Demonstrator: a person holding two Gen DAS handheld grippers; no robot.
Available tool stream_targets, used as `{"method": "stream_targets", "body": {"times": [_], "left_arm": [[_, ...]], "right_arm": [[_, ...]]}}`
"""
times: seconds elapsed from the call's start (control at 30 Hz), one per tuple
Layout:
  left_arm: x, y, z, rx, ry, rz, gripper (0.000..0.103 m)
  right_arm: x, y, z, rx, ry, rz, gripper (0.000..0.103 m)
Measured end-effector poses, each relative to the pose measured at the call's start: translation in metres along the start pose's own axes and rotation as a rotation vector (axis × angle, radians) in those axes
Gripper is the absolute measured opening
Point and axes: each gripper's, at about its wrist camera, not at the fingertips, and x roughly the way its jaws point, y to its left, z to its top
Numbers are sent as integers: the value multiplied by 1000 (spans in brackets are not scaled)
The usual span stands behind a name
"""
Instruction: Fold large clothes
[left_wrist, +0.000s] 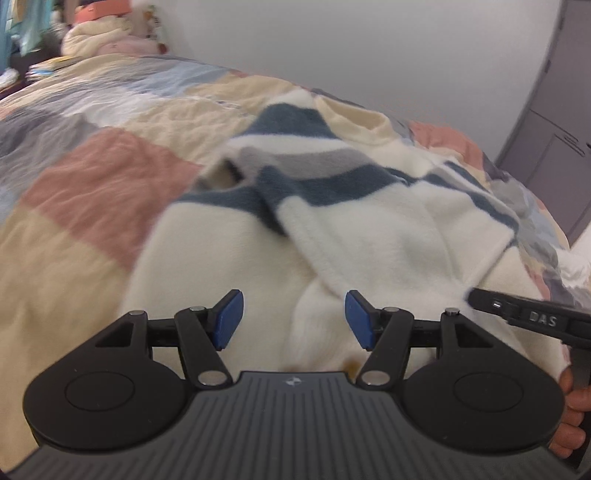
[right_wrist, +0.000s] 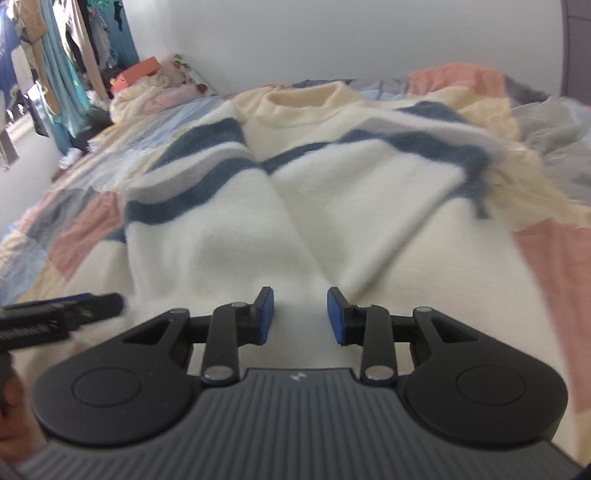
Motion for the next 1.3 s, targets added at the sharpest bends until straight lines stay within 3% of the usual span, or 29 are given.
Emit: {"method": "stream_targets", "body": {"times": [0.1, 0.17, 0.27, 0.4, 0.5, 0.67, 0.8, 0.87, 0.97, 1.1, 1.23, 1.3], "left_arm": [[-22, 9, -1, -47, 5, 66, 67], [-40, 17, -2, -91, -9, 71, 67], [-58, 30, -8, -151, -10, 93, 67], [-72, 57, -14, -293, -21, 131, 67], [-78, 75, -15, -371, -37, 151, 67], [-76, 107, -24, -520, -20, 186, 67], [-70, 128, -30, -638, 9, 183, 67], [-65, 133, -32, -664, 27, 173, 67], [-58, 130, -32, -656, 50, 134, 70], [-60, 120, -33, -632, 56, 51, 70], [-52, 104, -38, -619, 157, -97, 70], [-48, 97, -43, -612, 195, -97, 70]], "right_arm": [[-18, -14, -3, 34, -20, -42, 35], [-29, -28, -3, 84, -32, -71, 35], [-41, -48, -4, 186, -35, -89, 51], [-47, -70, -5, 270, -11, -111, 61], [-53, -86, -9, 368, -13, -158, 84], [-54, -115, -20, 562, -27, -263, 84], [-48, -144, -35, 760, 11, -344, 84], [-43, -156, -43, 853, 44, -275, 86], [-42, -156, -47, 876, 57, -202, 86], [-41, -149, -53, 921, 75, -9, 86], [-31, -137, -65, 1017, 120, 208, 86], [-26, -128, -71, 1035, 144, 282, 86]]}}
